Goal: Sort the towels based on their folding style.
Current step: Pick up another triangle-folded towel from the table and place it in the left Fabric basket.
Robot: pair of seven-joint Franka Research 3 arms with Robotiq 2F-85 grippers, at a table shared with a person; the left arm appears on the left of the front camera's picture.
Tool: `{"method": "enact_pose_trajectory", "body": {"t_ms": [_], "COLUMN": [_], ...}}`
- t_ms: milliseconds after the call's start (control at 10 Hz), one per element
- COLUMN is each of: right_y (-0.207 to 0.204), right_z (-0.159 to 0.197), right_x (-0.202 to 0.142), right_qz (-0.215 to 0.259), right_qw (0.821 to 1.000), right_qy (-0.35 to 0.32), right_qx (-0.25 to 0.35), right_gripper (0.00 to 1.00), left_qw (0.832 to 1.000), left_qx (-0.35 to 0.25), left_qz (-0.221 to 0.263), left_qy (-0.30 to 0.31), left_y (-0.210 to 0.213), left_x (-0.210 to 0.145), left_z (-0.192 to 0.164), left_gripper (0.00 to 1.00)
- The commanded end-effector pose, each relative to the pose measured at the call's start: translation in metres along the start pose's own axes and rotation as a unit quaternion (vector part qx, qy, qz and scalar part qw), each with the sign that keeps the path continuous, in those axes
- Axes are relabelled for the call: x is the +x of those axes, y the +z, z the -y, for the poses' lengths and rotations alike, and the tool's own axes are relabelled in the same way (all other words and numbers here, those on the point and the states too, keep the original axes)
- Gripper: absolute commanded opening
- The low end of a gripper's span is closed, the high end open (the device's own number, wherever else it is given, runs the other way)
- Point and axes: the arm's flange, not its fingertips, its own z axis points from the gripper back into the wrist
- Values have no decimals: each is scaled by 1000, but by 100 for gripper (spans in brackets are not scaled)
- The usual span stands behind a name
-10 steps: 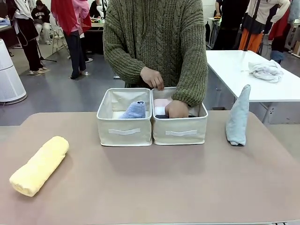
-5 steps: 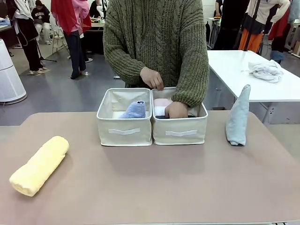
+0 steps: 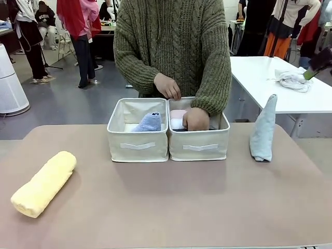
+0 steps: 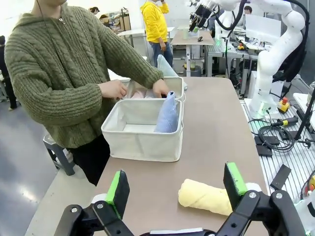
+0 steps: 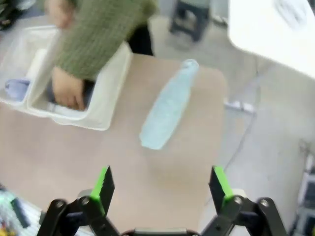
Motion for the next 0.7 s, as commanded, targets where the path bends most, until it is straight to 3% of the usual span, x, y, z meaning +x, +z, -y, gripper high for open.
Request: {"method": "enact_pose_trajectory", "body": {"t_ms": [0,100,200,600], "right_y": [-34,-42,-23,-23], "right_z": [12,12,5,5], "right_x": [23,24,7,7], "right_qz": [-30,-30,-19,-19], "right_qw": [996,996,999,999], "right_qy": [-69,-81,-30,-30], "right_qx": [-44,-24,-28,-28], "right_gripper": [100,100,100,100], "left_qw": [1000,1000,1000,1000], "left_qx": [6,6,6,6], "left_qz": [0,0,0,0], "left_qy": [1,1,1,1], "left_y": [-1,-1,-1,-1], "left_x": [-1,-1,-1,-1], "left_z": [3,3,3,3], "left_gripper": [100,100,100,100]}}
